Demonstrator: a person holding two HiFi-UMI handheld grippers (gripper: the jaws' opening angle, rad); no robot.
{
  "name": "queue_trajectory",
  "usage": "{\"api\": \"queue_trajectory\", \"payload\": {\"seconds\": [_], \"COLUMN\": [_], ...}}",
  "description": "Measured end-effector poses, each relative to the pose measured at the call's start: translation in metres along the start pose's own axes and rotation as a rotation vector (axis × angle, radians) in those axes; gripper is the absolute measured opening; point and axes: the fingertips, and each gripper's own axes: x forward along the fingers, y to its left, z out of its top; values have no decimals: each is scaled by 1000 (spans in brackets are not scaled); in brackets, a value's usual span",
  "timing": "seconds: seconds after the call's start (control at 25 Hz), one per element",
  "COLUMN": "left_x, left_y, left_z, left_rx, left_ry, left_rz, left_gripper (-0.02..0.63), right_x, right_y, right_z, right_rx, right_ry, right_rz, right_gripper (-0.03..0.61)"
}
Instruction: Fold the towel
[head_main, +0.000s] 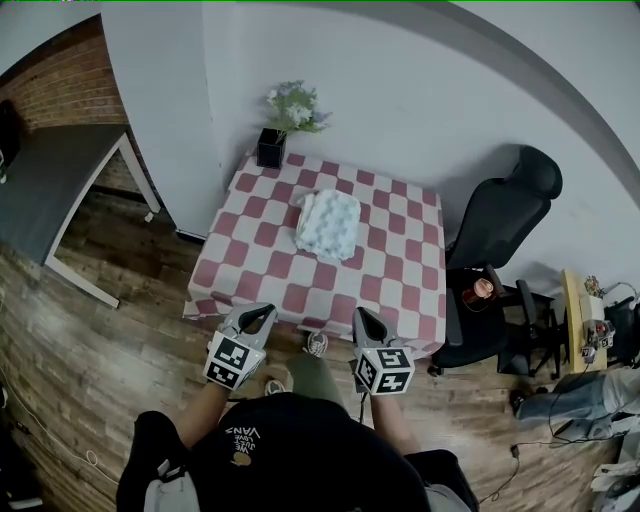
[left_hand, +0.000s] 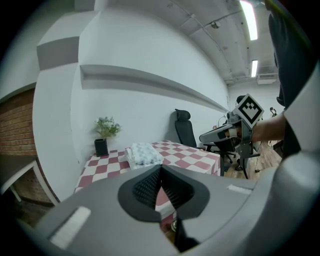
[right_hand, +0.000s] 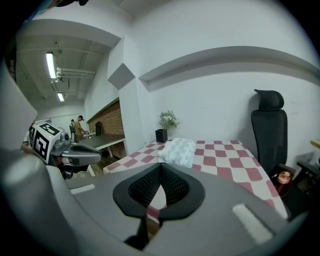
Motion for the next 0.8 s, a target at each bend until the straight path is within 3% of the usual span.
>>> {"api": "queue_trajectory", "payload": {"seconds": [0.8], "left_x": [10], "left_y": [4], "left_z": [-6], "left_rx": [7], "left_ry": [35], "left_rz": [0], "left_gripper": [3], "right_x": [21], "right_y": [2], "right_z": [3], "right_rx": [-30], "right_ry": [19], "right_rz": [22], "right_gripper": [5]}}
